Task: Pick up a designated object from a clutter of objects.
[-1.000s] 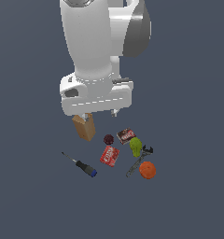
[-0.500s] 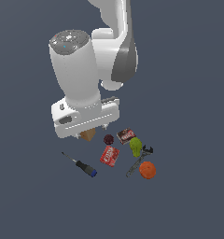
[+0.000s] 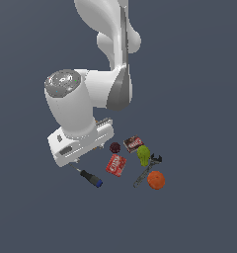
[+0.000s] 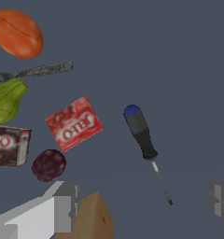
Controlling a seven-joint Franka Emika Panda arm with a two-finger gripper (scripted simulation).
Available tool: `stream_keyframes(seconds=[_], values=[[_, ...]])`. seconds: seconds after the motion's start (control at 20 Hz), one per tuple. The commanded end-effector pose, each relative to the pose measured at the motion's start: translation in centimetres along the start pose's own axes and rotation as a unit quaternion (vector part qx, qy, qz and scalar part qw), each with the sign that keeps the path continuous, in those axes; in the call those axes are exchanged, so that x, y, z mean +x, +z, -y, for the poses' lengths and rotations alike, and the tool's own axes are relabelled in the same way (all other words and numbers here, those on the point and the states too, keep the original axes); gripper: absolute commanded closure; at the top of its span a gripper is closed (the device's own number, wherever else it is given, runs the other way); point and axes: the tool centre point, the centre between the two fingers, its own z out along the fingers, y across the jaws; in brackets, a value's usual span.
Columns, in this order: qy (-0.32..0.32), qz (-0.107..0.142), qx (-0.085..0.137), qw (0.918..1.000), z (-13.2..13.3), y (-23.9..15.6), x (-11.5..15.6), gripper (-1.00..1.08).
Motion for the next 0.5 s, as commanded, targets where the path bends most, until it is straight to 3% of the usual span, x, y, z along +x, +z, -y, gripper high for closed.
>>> stream_keyframes(seconds=[0.0,0.45], values=[[-0.029,0.001,0.000,0.9996,-0.9,1.5,-0.2,-0.92],[-0.126,0.004,0.002,0.9920,-3.7,7.1,-1.2,-0.92]])
